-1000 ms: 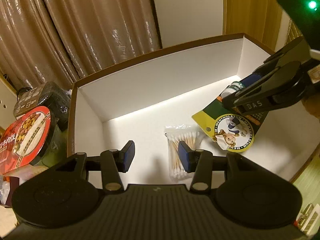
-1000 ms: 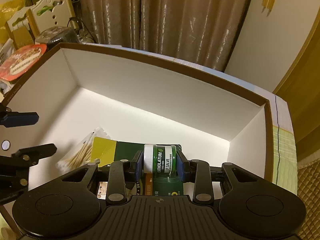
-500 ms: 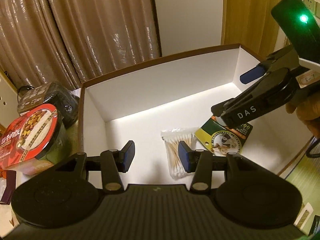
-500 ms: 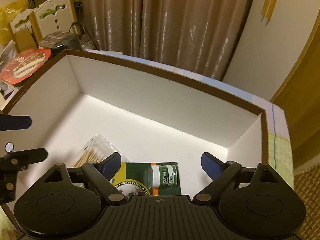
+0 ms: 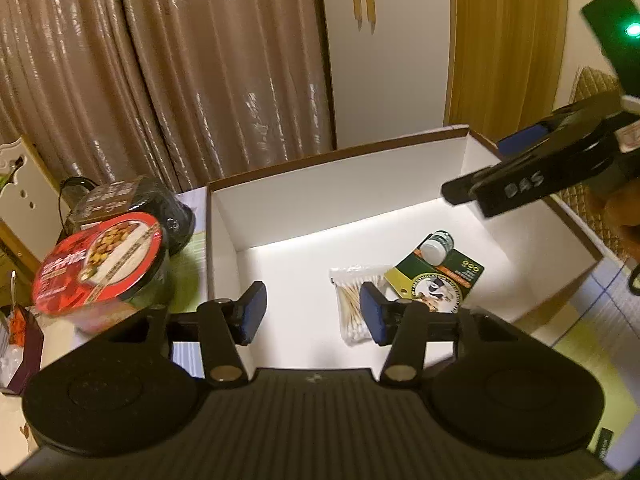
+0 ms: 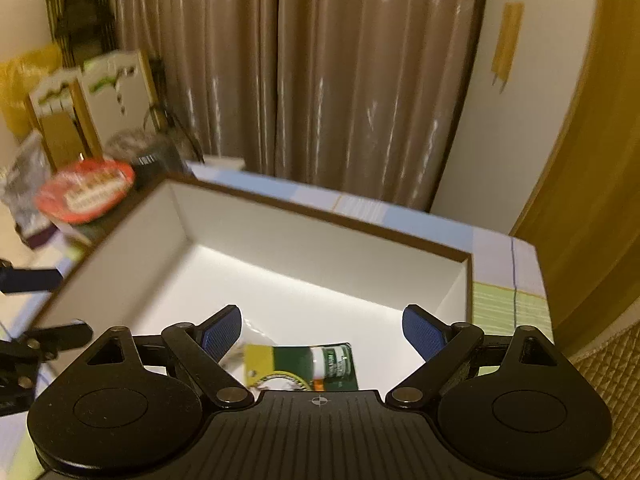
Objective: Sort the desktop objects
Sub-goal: 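Withdraw both open tools from the box back over the table items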
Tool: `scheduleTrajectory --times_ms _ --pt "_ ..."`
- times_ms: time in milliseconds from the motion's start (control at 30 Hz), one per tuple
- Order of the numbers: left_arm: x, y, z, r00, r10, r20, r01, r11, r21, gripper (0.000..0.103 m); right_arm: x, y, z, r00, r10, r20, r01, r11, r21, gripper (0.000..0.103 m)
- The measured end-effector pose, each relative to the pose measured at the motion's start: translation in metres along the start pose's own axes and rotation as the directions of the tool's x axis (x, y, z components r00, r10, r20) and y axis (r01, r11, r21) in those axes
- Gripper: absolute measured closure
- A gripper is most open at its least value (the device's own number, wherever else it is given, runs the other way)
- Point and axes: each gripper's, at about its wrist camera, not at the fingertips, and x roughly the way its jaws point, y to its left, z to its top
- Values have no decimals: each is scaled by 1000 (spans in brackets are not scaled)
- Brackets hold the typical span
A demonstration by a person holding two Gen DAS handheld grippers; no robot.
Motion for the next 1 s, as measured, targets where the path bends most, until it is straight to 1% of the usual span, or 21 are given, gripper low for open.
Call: scheduleTrajectory --times_ms 100,200,267,367,400,567,633,833,900,1000 --pt "-22 1 -9 1000 13 17 -13 1000 -23 53 -29 12 -7 999 -3 43 5 999 -37 13" --pt "-46 3 -24 999 29 26 -28 998 -53 46 -59 25 -19 996 -13 83 21 996 -92 13" --pt "-62 3 -37 999 41 28 -39 996 -75 41 -77 29 -29 994 -18 103 27 996 -88 13" --pt "-86 2 -56 999 43 26 -40 994 -99 39 -99 33 -49 994 0 109 4 999 -42 13" --pt "-95 0 -62 999 43 28 -40 994 -104 38 -106 34 -58 994 6 106 -3 1000 -27 13" --pt "-132 -5 -99 999 42 35 -37 989 -142 21 -139 45 -103 997 -3 73 1 999 39 13" --pt "-146 -8 -114 999 37 36 -31 988 -152 19 -151 50 -121 999 -6 50 3 998 58 13" --pt "-181 -16 -156 999 32 20 -28 985 -169 5 -185 68 -171 1000 -15 -18 16 998 65 13" --pt "-190 -19 -168 999 30 12 -27 987 -161 4 -192 74 -185 999 -22 -31 24 996 85 13" --pt "-203 -25 -184 999 45 -2 -45 990 -133 2 -200 81 -204 998 -32 -54 38 993 114 13"
